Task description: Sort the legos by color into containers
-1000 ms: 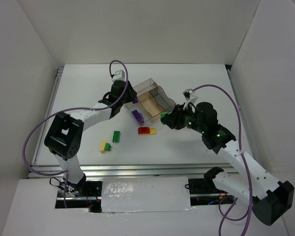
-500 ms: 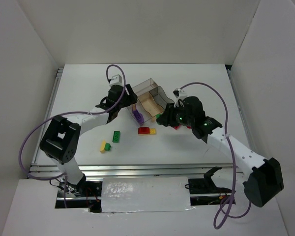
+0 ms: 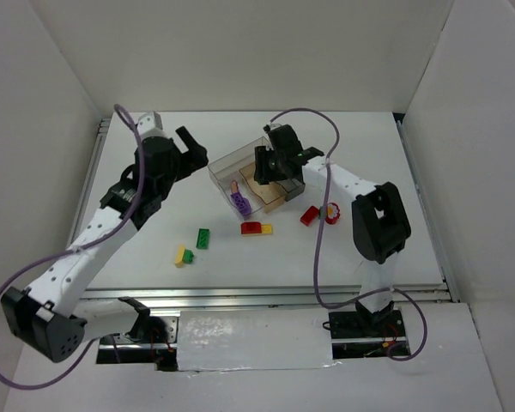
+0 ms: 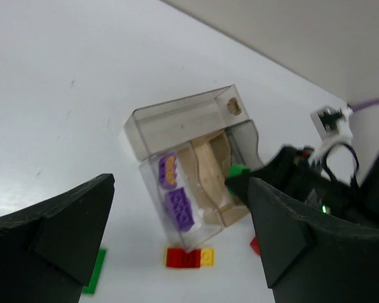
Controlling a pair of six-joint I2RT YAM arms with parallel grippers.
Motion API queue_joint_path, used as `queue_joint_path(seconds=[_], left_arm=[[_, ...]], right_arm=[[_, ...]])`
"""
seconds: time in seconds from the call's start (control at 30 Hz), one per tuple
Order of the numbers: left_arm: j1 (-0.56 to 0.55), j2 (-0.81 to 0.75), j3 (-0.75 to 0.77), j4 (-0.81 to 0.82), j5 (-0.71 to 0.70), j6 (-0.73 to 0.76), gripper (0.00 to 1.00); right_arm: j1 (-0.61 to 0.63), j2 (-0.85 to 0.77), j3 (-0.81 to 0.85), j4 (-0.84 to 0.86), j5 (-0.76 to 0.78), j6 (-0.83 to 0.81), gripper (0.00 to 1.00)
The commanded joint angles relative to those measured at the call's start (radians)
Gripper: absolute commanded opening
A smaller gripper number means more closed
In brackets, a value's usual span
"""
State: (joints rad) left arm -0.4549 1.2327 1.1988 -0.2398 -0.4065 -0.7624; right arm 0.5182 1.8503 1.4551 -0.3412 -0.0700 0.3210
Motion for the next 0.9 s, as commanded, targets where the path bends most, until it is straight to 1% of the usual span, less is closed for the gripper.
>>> queue_joint_path(seconds=[0.0, 0.03, 0.07, 0.1, 0.17, 0.23, 0.33, 0.37, 0.4, 0.43, 0.47, 0.5, 0.53, 0.57, 0.6, 0.63, 0.67, 0.73, 0.77, 0.83, 0.87], left_arm=[[0.009, -0.131, -0.017, -0.314, -0.009, -0.040, 0.99], [0.012, -0.194, -0.051, -0.325, 0.023, -0.026, 0.99], [0.012, -0.223, -0.051, -0.341, 0.035, -0.014, 1.00], [0.012, -0.245, -0.060, -0.364, 0.043, 0.001, 1.00], [0.013, -0.291, -0.053, -0.450, 0.022, 0.055, 0.99], [0.013, -0.309, -0.036, -0.533, -0.009, 0.095, 1.00], [0.013, -0.343, -0.045, -0.595, -0.069, 0.150, 1.00], [0.015, -0.366, -0.082, -0.602, -0.139, 0.153, 1.00], [0.013, -0.374, -0.097, -0.616, -0.181, 0.141, 1.00], [0.015, -0.386, -0.114, -0.628, -0.219, 0.117, 0.99], [0.013, -0.415, -0.161, -0.627, -0.280, 0.104, 0.99], [0.015, -0.430, -0.177, -0.624, -0.304, 0.088, 0.99], [0.013, -0.458, -0.177, -0.625, -0.310, 0.068, 0.99], [0.015, -0.470, -0.159, -0.647, -0.321, 0.055, 0.99], [0.015, -0.489, -0.160, -0.644, -0.349, 0.046, 1.00], [0.025, -0.508, -0.169, -0.629, -0.359, 0.054, 1.00], [0.035, -0.545, -0.185, -0.615, -0.361, 0.058, 1.00], [0.051, -0.571, -0.188, -0.616, -0.356, 0.052, 1.00], [0.053, -0.591, -0.191, -0.616, -0.359, 0.051, 1.00], [0.056, -0.607, -0.189, -0.616, -0.370, 0.051, 0.99], [0.058, -0.616, -0.192, -0.615, -0.371, 0.052, 1.00]], right_arm=[[-0.004, 0.094, 0.135, -0.114, 0.050, -0.046, 0.60], [-0.004, 0.114, 0.175, -0.127, 0.049, -0.042, 0.73], [-0.004, 0.116, 0.186, -0.127, 0.050, -0.042, 0.73], [-0.003, 0.115, 0.195, -0.124, 0.029, -0.039, 0.81], [0.002, 0.087, 0.191, -0.110, 0.026, -0.037, 1.00], [0.006, 0.060, 0.188, -0.111, 0.038, -0.031, 1.00], [0.046, -0.028, 0.139, -0.102, 0.062, 0.009, 1.00], [0.102, -0.083, 0.119, -0.094, 0.084, 0.032, 1.00], [0.141, -0.107, 0.079, -0.087, 0.120, 0.056, 1.00], [0.182, -0.126, 0.062, -0.079, 0.213, 0.117, 1.00], [0.274, -0.141, 0.051, -0.084, 0.279, 0.156, 1.00], [0.311, -0.134, 0.057, -0.105, 0.344, 0.208, 1.00], [0.340, -0.100, 0.065, -0.142, 0.399, 0.301, 1.00], [0.371, -0.076, 0.076, -0.171, 0.429, 0.349, 1.00], [0.426, -0.048, 0.108, -0.191, 0.467, 0.396, 1.00], [0.453, -0.021, 0.126, -0.220, 0.507, 0.452, 1.00], [0.476, 0.050, 0.155, -0.257, 0.580, 0.482, 1.00], [0.523, 0.133, 0.278, -0.352, 0.608, 0.532, 0.99], [0.534, 0.214, 0.363, -0.386, 0.628, 0.544, 1.00], [0.551, 0.320, 0.437, -0.471, 0.642, 0.578, 1.00], [0.552, 0.343, 0.480, -0.485, 0.641, 0.584, 0.99]])
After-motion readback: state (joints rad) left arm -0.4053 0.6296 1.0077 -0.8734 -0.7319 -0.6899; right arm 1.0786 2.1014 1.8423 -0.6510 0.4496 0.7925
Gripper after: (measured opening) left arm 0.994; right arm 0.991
